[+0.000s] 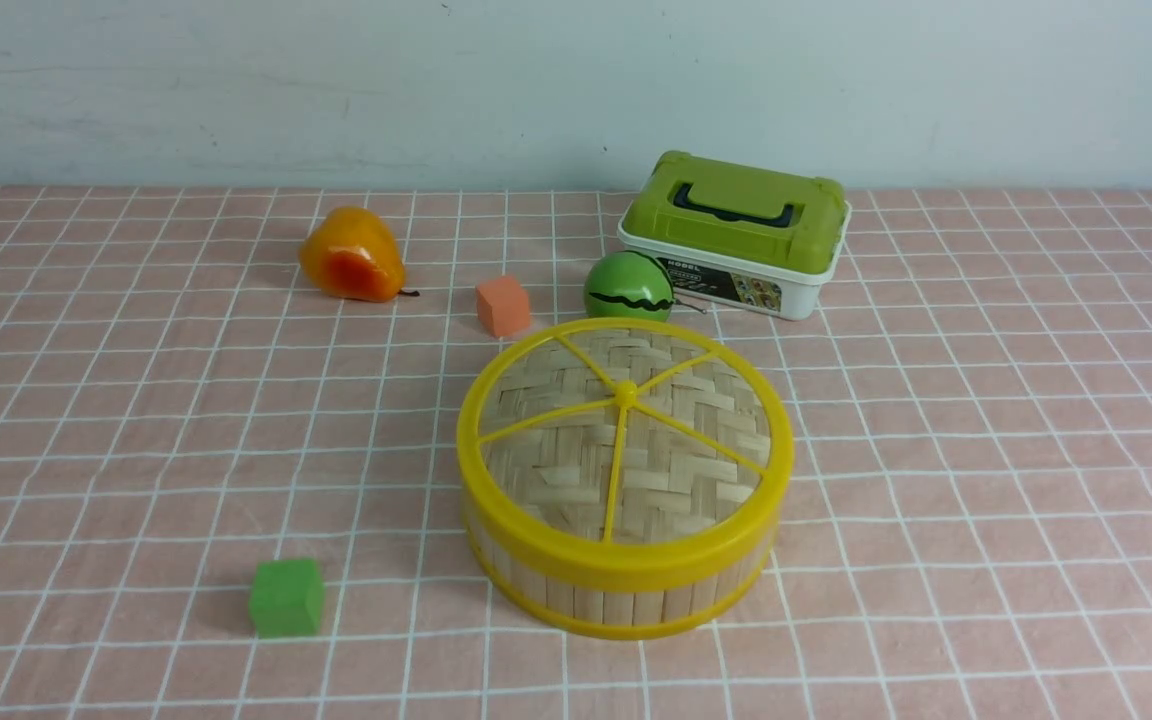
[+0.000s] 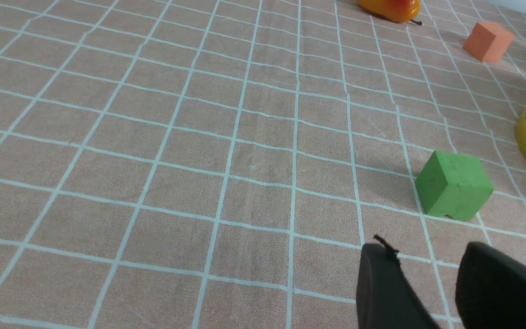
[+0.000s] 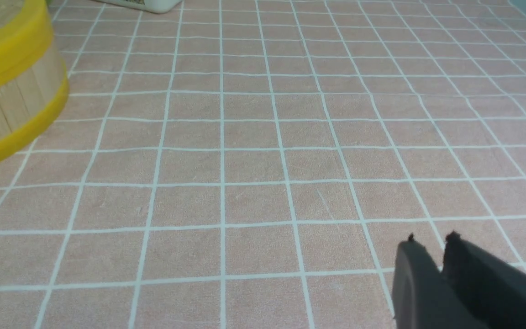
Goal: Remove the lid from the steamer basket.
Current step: Use the right arm to lift the lid of the steamer
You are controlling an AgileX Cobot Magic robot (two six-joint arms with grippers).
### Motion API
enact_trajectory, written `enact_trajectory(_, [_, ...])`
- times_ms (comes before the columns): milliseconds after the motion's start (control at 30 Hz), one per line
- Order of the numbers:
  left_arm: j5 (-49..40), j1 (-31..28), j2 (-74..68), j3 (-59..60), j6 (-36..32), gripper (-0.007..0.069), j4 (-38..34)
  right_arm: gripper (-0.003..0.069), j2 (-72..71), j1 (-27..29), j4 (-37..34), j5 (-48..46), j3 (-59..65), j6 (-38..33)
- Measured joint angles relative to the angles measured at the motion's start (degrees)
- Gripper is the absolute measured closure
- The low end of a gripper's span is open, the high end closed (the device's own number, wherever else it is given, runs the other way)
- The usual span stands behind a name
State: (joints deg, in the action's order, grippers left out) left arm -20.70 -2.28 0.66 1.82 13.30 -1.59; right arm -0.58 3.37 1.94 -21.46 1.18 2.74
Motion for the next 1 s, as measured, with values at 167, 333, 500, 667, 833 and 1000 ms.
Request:
enact_trajectory(167, [0.00, 0.00, 0.00, 0.00, 0.00, 0.0385, 0.00, 0.0589, 0.00, 0.00, 0.00, 0.00, 0.00, 0.00])
enact_trajectory(333, [0.00, 0.00, 0.00, 0.00, 0.00, 0.0385, 0.00, 0.0579, 0.00, 0.00, 0.01, 0.00, 0.00, 0.00])
enact_trajectory(500, [0.00, 0.00, 0.00, 0.00, 0.00, 0.0385, 0.00, 0.0568, 0.00, 0.00, -9.40, 1.42, 0.13, 5.49])
enact_trajectory(667, [0.00, 0.00, 0.00, 0.00, 0.00, 0.0385, 0.00, 0.0564, 0.00, 0.00, -32.42, 3.69, 0.33, 20.33])
enact_trajectory(833, [0.00, 0.00, 0.00, 0.00, 0.00, 0.0385, 0.00, 0.0559, 0.00, 0.00, -43.13, 4.72, 0.33, 24.58])
enact_trajectory(1000, [0.00, 0.00, 0.00, 0.00, 0.00, 0.0385, 0.00, 0.0552, 0.00, 0.00, -42.64, 5.63, 0.33, 21.80])
